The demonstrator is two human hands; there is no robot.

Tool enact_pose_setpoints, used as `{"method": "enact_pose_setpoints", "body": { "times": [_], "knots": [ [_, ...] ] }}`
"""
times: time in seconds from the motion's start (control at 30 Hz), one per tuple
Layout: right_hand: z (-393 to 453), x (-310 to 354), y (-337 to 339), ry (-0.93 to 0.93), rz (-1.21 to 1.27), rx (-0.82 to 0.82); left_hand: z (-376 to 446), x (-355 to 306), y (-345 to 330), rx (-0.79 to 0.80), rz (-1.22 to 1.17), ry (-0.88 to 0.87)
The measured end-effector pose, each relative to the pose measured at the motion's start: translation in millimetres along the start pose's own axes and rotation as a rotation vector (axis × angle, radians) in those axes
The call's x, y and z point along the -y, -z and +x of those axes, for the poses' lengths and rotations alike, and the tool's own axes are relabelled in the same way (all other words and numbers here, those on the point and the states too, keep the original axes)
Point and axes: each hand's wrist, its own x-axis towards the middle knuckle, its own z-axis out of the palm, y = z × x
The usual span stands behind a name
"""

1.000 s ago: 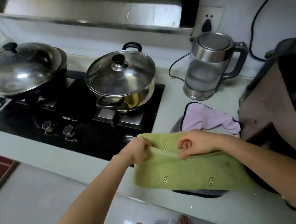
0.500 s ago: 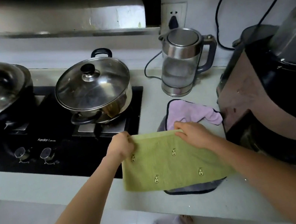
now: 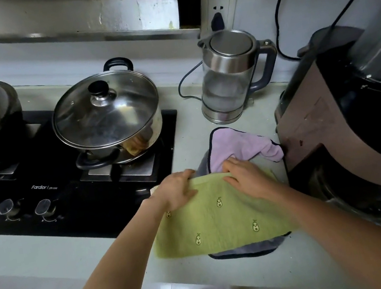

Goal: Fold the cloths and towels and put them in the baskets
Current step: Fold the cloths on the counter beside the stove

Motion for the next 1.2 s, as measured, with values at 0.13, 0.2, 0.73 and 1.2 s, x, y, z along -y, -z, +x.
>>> {"method": "enact_pose_setpoints", "body": {
  "times": [0.13, 0.2, 0.73, 1.2],
  "knots": [
    [-3, -1, 9, 0.052, 0.027, 0.045, 14, -3, 5, 0.017, 0.092, -0.08],
    [-5, -6, 17, 0.043, 0.096, 0.106, 11, -1, 10, 0.04, 0.147, -0.121],
    [-22, 10, 110, -0.28, -0.035, 0.584, -50, -21, 62, -0.129, 0.371, -0.203],
    [-1, 8, 155, -0.251, -0.11, 0.487, -80, -41, 80, 0.358, -0.52, 0.216]
  ]
}}
